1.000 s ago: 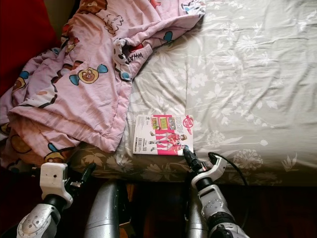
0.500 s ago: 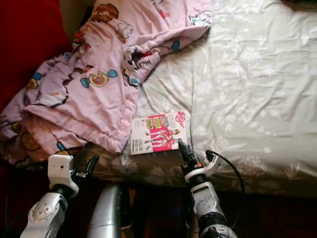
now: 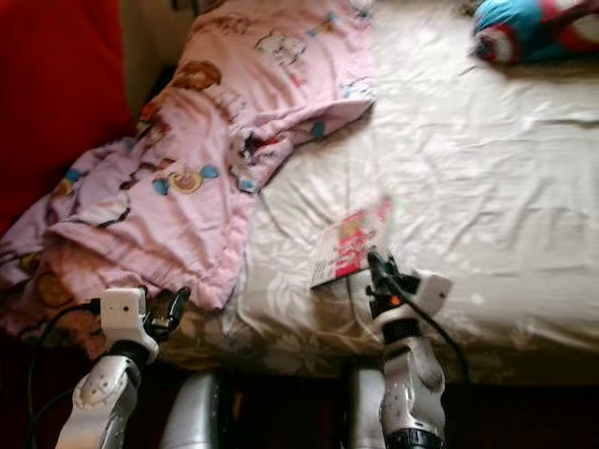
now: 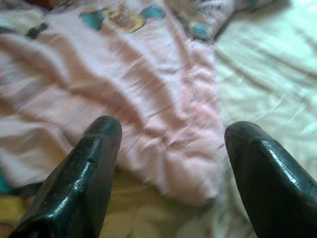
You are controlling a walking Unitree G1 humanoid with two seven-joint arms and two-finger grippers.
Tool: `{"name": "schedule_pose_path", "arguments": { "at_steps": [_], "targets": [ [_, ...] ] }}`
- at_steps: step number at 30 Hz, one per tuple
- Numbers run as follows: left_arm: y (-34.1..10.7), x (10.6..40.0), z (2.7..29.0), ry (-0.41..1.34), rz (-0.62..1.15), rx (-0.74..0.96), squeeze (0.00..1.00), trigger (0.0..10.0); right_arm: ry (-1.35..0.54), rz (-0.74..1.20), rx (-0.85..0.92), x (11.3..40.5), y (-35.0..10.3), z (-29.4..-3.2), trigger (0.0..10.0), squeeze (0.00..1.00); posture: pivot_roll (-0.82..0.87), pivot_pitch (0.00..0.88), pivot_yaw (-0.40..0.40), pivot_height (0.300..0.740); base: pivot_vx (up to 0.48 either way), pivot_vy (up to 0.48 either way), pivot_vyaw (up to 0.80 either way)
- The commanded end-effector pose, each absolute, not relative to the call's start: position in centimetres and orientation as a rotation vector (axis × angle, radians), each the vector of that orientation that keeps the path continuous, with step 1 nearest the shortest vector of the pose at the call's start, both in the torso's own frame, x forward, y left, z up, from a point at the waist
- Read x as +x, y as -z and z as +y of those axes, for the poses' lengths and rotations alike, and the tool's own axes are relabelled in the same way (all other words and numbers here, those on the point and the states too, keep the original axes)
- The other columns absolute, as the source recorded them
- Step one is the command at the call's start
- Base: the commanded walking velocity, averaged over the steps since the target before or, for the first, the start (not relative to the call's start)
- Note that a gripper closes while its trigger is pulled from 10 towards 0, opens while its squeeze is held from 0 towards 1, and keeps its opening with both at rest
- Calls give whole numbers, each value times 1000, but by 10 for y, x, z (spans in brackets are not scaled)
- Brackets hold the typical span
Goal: Clean up the room
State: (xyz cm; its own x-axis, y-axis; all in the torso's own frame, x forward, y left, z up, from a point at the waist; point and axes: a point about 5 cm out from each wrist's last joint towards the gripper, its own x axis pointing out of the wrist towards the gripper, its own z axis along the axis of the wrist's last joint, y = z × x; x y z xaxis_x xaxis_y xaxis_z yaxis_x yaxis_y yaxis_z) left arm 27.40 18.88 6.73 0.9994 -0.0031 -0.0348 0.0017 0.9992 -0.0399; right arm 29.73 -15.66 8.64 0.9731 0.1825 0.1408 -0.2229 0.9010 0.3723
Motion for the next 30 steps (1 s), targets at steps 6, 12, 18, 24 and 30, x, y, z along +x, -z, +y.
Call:
{"name": "schedule_pose_path", "arguments": {
  "at_steps": [6,12,18,24,30],
  "targets": [
    [-53,272,185,-28,68,-75,0,10000,-176,-118,304,301,-96,-162,10000,0,-52,68,-7,636,0,0,0],
    [-45,270,193,-59,96,-96,0,10000,-180,-96,295,300,-94,-159,10000,0,-58,57,-15,666,0,0,0],
    [-39,270,199,-81,108,-110,0,10000,-186,-45,281,295,-86,-158,10000,0,-61,41,-21,701,0,0,0],
    [-32,267,198,-79,128,-116,0,10000,-195,65,220,292,-70,-160,10000,0,-65,27,-28,726,0,0,0],
    [-28,264,198,-78,135,-117,0,10000,-148,88,281,287,-62,-165,10000,0,-63,22,-32,726,0,0,0]
  ]
}}
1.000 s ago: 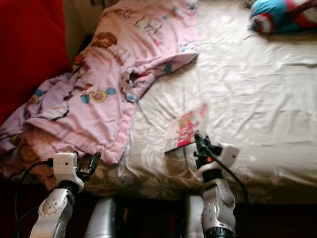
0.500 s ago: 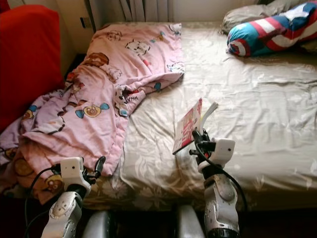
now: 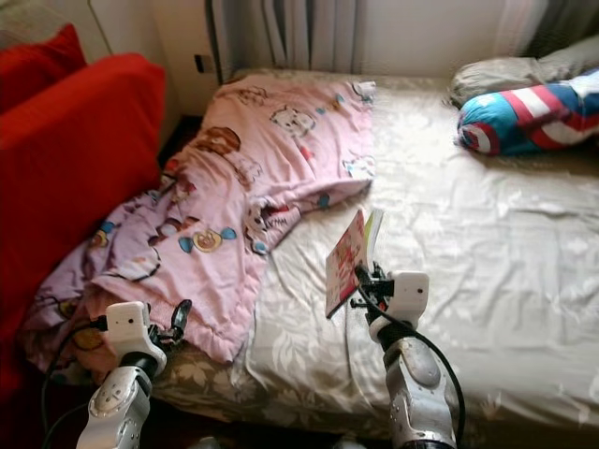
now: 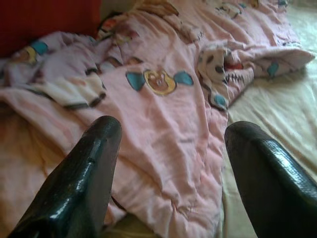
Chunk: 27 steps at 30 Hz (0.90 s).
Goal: Clean up the room
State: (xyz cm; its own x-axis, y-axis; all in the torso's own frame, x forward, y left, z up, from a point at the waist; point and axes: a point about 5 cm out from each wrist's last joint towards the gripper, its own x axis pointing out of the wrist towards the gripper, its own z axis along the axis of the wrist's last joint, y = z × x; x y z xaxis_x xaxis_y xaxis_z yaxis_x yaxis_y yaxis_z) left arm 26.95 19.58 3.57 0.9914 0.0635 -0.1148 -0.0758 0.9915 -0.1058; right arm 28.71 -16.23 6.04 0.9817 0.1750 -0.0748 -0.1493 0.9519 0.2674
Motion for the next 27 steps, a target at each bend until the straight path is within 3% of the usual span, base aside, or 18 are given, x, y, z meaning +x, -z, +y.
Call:
{"name": "schedule_pose_path", "arguments": {
  "at_steps": [1,6,16,27],
  "targets": [
    [-28,264,198,-77,136,-114,0,10000,-139,90,290,286,-61,-166,10000,0,-61,20,-32,726,0,0,0],
    [-29,262,202,-79,112,-86,0,10000,-61,121,307,284,-54,-171,10000,0,-58,15,-27,726,0,-268,0],
    [-29,262,204,-69,108,-76,0,10000,-19,127,339,279,-49,-174,10000,0,-64,11,-14,726,0,-385,-688],
    [-32,265,203,-60,101,-62,0,10000,-17,113,367,280,-51,-169,10000,0,-58,60,-8,726,0,-383,0]
  ]
}}
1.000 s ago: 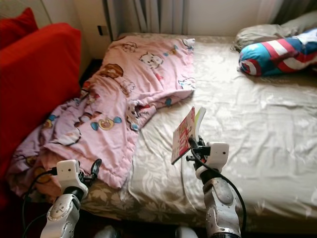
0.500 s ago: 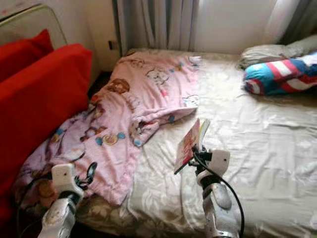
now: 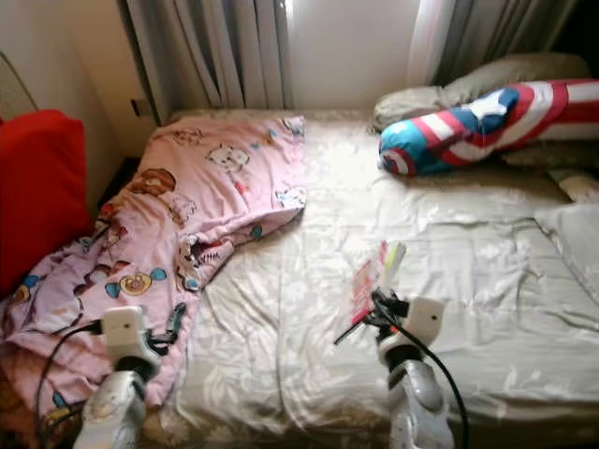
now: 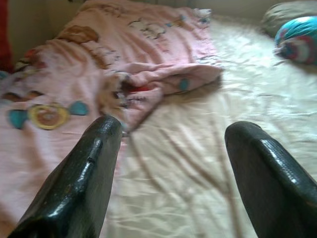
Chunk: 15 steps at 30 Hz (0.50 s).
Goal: Clean up the room
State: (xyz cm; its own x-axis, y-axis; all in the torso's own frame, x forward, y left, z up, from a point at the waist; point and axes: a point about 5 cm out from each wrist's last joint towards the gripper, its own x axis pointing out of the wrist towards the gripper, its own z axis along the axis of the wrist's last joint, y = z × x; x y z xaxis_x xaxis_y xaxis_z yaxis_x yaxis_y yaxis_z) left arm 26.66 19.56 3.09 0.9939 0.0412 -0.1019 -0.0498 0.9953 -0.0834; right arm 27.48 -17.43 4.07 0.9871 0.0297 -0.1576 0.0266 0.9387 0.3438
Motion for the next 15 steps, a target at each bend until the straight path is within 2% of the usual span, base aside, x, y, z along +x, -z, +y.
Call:
{"name": "schedule_pose_path", "arguments": {
  "at_steps": [1,15],
  "targets": [
    [-31,265,204,-60,101,-61,0,10000,-21,114,369,280,-51,-168,10000,0,-58,62,-7,726,0,-379,0],
    [-32,265,205,-50,103,-50,0,10000,-58,120,368,280,-50,-161,10000,0,-58,80,5,726,0,-376,0]
  ]
}}
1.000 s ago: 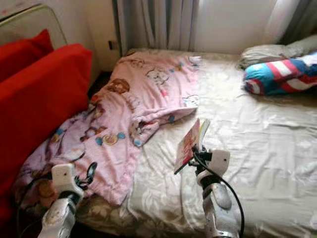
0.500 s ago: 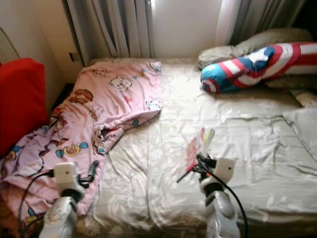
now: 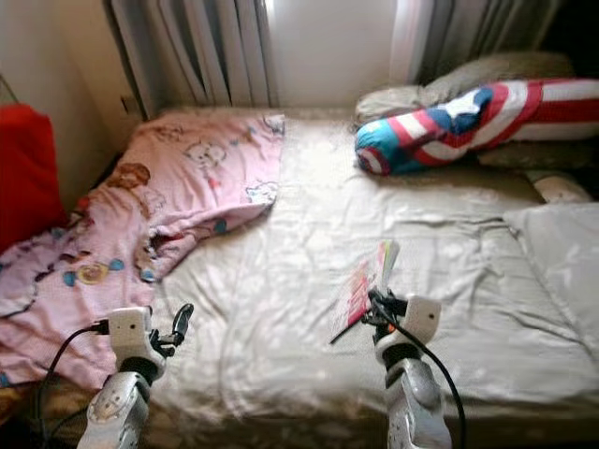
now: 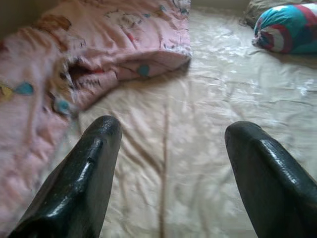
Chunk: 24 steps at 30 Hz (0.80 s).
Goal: Clean up the room
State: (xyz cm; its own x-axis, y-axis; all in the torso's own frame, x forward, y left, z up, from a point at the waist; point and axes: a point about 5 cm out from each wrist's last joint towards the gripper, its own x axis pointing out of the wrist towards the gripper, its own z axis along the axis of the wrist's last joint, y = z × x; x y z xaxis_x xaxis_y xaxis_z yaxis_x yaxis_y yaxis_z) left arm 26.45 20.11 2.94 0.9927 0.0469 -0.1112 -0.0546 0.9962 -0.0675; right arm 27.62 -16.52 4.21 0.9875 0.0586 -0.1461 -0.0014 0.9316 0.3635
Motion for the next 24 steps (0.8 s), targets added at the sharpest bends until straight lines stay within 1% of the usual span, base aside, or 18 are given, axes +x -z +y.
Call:
{"name": "schedule_pose_path", "arguments": {
  "at_steps": [1,8,12,16,19,24],
  "targets": [
    [-32,265,204,-49,103,-50,0,10000,-59,120,368,280,-50,-161,10000,0,-57,81,5,726,0,-375,0],
    [-32,265,204,-46,106,-48,0,10000,-71,120,360,280,-51,-160,10000,0,-56,85,6,726,0,-371,0],
    [-31,264,204,-46,107,-47,0,10000,-106,108,322,280,-53,-158,10000,0,-56,87,6,726,0,-367,0],
    [-31,263,204,-45,108,-47,0,10000,-120,109,306,280,-53,-155,10000,0,-55,88,5,726,0,-360,789],
    [-31,263,204,-45,109,-47,0,10000,-103,113,333,280,-52,-156,10000,0,-55,88,5,726,0,-350,0],
    [-29,262,206,-54,119,-51,0,10000,-110,114,332,280,-52,-156,10000,0,-55,88,5,726,0,-48,0]
  ]
}}
